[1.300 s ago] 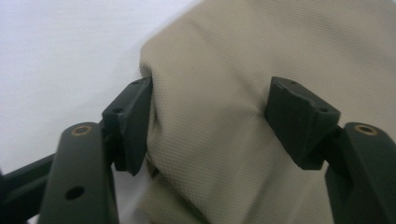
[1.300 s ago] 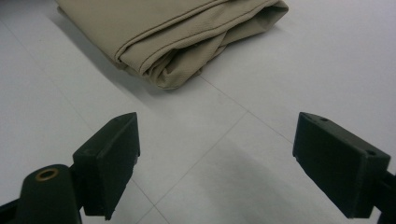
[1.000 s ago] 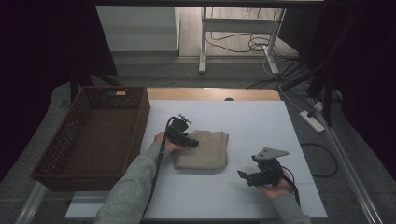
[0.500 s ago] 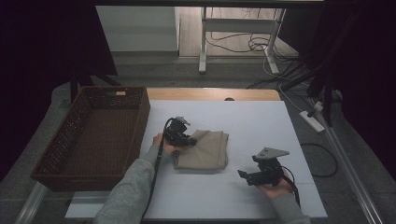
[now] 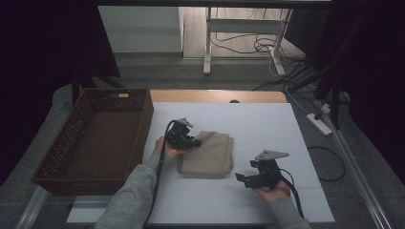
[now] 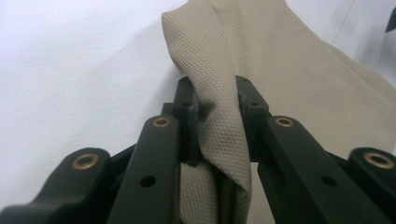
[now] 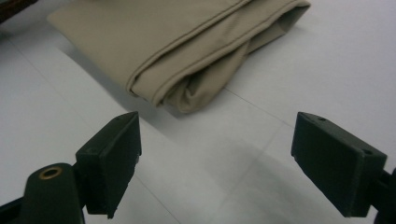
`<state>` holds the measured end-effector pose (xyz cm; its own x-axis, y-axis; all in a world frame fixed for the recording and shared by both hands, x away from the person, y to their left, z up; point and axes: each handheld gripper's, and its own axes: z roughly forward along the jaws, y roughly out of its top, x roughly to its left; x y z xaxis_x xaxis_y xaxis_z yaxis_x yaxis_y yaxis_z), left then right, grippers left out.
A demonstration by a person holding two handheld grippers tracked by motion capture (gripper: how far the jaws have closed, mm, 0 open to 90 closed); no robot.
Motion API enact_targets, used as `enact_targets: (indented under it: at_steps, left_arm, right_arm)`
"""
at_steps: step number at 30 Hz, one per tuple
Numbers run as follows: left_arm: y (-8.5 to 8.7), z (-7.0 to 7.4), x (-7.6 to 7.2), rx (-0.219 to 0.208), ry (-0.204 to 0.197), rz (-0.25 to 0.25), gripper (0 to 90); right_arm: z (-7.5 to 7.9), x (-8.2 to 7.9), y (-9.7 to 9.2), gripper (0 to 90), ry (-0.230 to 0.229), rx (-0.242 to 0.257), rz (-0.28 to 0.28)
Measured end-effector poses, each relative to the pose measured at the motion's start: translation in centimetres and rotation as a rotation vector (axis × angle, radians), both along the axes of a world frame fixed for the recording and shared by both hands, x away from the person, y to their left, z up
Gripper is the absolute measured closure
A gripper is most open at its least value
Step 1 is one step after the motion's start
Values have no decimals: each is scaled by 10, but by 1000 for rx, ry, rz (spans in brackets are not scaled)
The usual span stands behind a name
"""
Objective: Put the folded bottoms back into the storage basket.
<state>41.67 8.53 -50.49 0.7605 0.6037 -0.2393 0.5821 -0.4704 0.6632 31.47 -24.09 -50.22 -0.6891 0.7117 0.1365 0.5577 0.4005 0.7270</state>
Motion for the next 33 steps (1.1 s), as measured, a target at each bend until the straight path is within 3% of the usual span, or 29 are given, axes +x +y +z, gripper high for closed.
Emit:
enact_targets:
  at_steps: [7, 23, 33]
  left_arm:
    - [0, 3, -4, -11, -15, -2, 737]
    - [1, 4, -5, -12, -17, 2, 736]
    - [1, 3, -5, -12, -16, 4, 736]
  right_arm:
    - [1, 6, 12, 161, 30, 59, -24]
    - [-2, 23, 51, 161, 58, 11, -9]
    - [-13, 32, 68, 155, 112, -44, -14]
